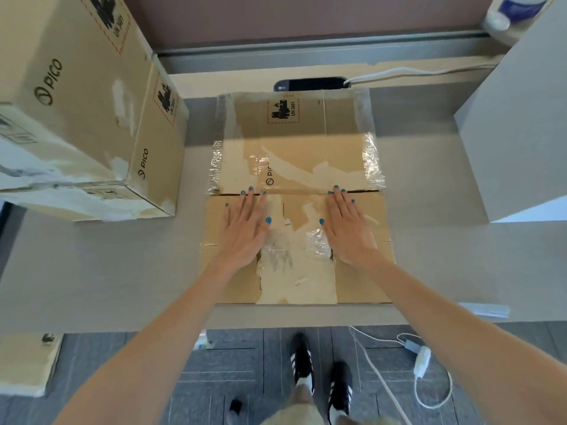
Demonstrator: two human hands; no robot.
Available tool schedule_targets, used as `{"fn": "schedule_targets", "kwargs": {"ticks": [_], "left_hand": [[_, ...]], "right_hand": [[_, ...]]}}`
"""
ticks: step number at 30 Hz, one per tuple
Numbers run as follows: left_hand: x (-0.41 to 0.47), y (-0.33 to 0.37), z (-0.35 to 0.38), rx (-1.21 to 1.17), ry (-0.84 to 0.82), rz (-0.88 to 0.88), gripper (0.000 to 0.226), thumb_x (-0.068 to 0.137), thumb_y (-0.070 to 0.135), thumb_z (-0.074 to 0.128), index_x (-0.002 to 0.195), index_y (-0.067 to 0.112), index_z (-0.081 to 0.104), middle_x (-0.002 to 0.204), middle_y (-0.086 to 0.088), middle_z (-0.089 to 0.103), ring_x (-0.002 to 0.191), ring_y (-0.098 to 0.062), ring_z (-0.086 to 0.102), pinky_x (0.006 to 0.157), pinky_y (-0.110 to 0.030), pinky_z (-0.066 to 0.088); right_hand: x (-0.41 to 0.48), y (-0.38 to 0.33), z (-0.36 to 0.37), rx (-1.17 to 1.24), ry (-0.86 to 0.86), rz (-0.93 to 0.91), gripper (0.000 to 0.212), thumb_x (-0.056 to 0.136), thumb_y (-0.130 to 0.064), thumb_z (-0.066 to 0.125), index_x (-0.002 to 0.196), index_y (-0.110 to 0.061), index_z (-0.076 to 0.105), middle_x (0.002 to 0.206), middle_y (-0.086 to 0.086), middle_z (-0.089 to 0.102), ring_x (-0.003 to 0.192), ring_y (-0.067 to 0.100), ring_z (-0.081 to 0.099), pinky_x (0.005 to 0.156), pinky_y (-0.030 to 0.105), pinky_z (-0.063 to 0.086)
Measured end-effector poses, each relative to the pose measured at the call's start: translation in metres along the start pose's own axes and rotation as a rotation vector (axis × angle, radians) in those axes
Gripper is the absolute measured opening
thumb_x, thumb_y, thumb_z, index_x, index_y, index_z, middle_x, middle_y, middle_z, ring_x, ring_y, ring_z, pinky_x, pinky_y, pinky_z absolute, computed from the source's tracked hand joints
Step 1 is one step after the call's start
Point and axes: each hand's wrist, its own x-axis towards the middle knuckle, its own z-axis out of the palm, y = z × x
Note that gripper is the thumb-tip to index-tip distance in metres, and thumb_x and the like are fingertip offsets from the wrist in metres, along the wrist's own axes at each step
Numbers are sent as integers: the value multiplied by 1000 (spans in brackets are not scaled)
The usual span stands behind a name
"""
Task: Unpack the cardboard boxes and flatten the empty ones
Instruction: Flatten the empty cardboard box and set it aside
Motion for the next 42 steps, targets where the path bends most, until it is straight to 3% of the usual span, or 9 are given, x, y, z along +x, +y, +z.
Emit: {"fn": "schedule_targets", "kwargs": {"ticks": [6, 15, 20, 24, 27, 32, 35, 40, 42], "left_hand": [[-43, -15, 17, -66, 87, -77, 66, 95, 49, 5, 159, 31, 6, 166, 5, -7, 152, -12, -14, 123, -45, -8], [-50, -20, 38, 154, 113, -72, 62, 100, 48, 6, 159, 28, -2, 166, 0, -13, 152, -19, -15, 122, -47, -8], [-50, -21, 23, -33, 82, -70, 63, 98, 48, 11, 159, 31, 10, 167, 4, -4, 152, -13, -12, 123, -44, -7], [-39, -23, 5, -164, 238, -270, 57, 101, 32, 43, 154, 22, 25, 165, -6, 12, 152, -24, 9, 121, -47, 11], [-17, -23, -12, -266, 260, -490, 66, 99, 34, 51, 154, 12, 22, 161, -14, 20, 148, -30, 18, 116, -48, 20], [26, -19, -34, -333, 237, -685, 70, 94, 43, 59, 146, 9, 28, 143, -22, 35, 130, -39, 33, 104, -46, 31], [44, -30, -40, -460, 253, -816, 69, 89, 51, 64, 137, 10, 37, 141, -20, 40, 132, -36, 35, 105, -42, 31], [60, -54, -52, -711, 323, -769, 48, 86, 48, 66, 118, 13, 56, 118, -11, 62, 114, -33, 57, 95, -44, 49], [61, -52, -56, -751, 353, -736, 40, 86, 44, 65, 113, 15, 56, 116, -9, 62, 109, -34, 59, 91, -44, 50]], "right_hand": [[-46, -3, 21, 0, 85, 33, 65, 98, -41, -1, 154, -9, 6, 162, 6, 0, 149, 19, -3, 121, 33, 0], [-53, 2, 40, -74, 28, 41, 64, 100, -48, 5, 150, -13, -14, 159, 3, -18, 146, 16, -20, 120, 37, -7], [-49, -1, 21, 119, 20, 44, 61, 102, -40, 21, 154, -14, 5, 162, 0, -4, 149, 14, -8, 120, 32, -4], [-42, 9, 8, 173, 111, 308, 65, 101, -35, 35, 153, -8, 7, 161, 12, 2, 149, 25, 0, 121, 41, 5], [-28, 16, -1, 319, 113, 499, 76, 98, -38, 46, 152, -4, 5, 160, 16, 3, 148, 28, 0, 120, 41, 7], [-1, 15, -16, 478, 270, 669, 71, 89, -36, 61, 142, -3, 27, 141, 16, 38, 132, 33, 30, 107, 42, 28], [13, 17, -27, 538, 251, 811, 73, 87, -42, 64, 139, -4, 29, 138, 16, 37, 130, 32, 31, 104, 42, 27], [32, 33, -44, 616, 259, 866, 66, 89, -47, 59, 136, -4, 41, 136, 12, 37, 129, 29, 34, 105, 38, 31], [38, 36, -52, 683, 245, 863, 57, 90, -48, 56, 128, -7, 49, 129, 10, 43, 117, 29, 45, 91, 36, 40]]}}
